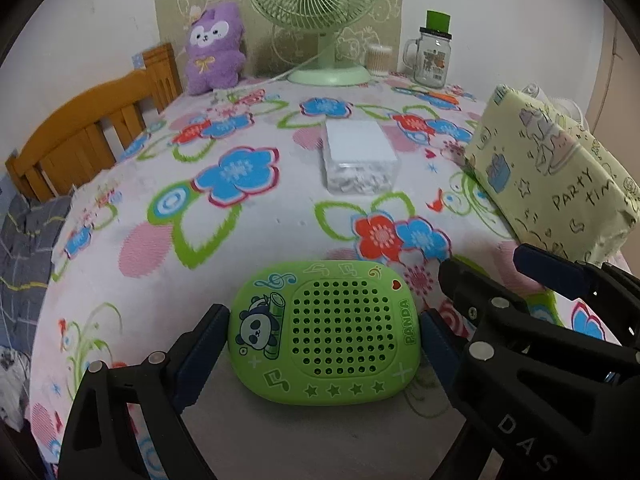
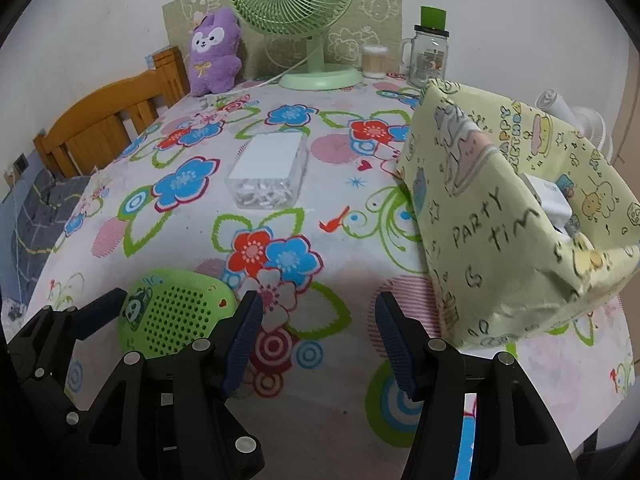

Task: Organize rigid objects
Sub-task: 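Move both grippers toward the green speaker and white plastic case, then grasp the green panda speaker with the left gripper while the right grasps the white case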

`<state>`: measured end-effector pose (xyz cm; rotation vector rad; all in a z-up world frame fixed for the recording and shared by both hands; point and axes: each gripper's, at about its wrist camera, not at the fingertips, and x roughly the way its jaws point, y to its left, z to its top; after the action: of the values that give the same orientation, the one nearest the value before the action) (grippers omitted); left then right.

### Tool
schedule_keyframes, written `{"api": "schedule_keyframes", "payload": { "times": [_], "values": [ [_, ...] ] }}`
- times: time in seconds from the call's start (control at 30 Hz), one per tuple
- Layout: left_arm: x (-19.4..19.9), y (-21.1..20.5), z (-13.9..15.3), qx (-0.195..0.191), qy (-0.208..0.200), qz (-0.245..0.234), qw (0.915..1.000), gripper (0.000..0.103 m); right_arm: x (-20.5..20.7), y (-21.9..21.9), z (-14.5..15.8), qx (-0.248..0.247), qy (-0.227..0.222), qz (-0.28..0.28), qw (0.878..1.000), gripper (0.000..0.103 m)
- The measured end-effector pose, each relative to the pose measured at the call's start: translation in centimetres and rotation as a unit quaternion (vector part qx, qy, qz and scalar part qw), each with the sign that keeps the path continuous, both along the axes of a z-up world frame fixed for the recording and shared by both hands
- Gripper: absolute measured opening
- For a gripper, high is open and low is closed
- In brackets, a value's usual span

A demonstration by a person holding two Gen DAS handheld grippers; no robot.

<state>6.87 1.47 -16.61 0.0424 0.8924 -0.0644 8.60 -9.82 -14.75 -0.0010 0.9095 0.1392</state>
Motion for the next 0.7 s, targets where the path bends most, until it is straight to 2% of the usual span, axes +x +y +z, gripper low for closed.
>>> {"api": "schedule_keyframes", "payload": {
  "times": [0.3, 0.47, 0.7],
  "values": [
    [2.3, 1.5, 0.9, 0.008, -0.013, 0.014, 0.9998, 0.095, 2.4, 1.5, 0.8, 0.007, -0.015, 0.008, 1.0, 0.063],
    [3.5, 2.1, 0.9, 0.008, -0.012, 0.023, 0.9996, 0.095, 3.8, 2.3, 0.9, -0.005, -0.023, 0.015, 1.0, 0.063],
    [5.0, 2.6, 1.1, 0.016, -0.015, 0.024, 0.9995, 0.095, 5.7, 2.8, 0.6, 0.003, -0.011, 0.014, 1.0, 0.063]
  ]
}}
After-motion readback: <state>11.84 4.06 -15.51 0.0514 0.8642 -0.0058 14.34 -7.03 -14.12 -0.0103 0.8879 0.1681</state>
